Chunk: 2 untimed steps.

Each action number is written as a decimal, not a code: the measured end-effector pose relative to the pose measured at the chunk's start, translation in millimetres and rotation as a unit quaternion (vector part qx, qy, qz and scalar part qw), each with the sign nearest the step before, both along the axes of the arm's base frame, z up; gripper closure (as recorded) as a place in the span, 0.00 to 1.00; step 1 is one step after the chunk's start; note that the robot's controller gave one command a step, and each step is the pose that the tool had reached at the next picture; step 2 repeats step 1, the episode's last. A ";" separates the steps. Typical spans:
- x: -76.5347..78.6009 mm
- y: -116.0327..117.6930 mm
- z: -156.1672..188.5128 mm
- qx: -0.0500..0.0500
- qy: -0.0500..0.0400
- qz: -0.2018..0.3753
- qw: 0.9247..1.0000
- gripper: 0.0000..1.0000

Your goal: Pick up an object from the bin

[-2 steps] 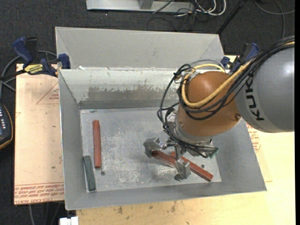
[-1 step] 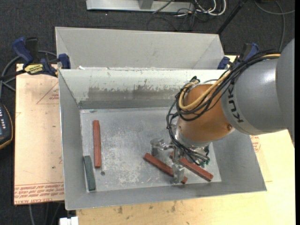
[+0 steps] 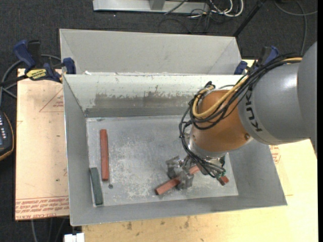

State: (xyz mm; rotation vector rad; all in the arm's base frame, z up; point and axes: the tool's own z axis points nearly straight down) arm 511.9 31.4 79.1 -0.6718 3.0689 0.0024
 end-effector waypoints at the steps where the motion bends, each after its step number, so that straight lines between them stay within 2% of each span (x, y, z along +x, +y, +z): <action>1: 12.9 -7.6 126.6 0.000 -0.006 -0.018 1.000 1.00; 2: 12.9 -7.6 126.6 0.000 -0.006 -0.018 1.000 1.00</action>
Offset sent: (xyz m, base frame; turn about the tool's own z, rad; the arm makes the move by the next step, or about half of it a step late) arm 0.0102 -0.0081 0.1224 0.0349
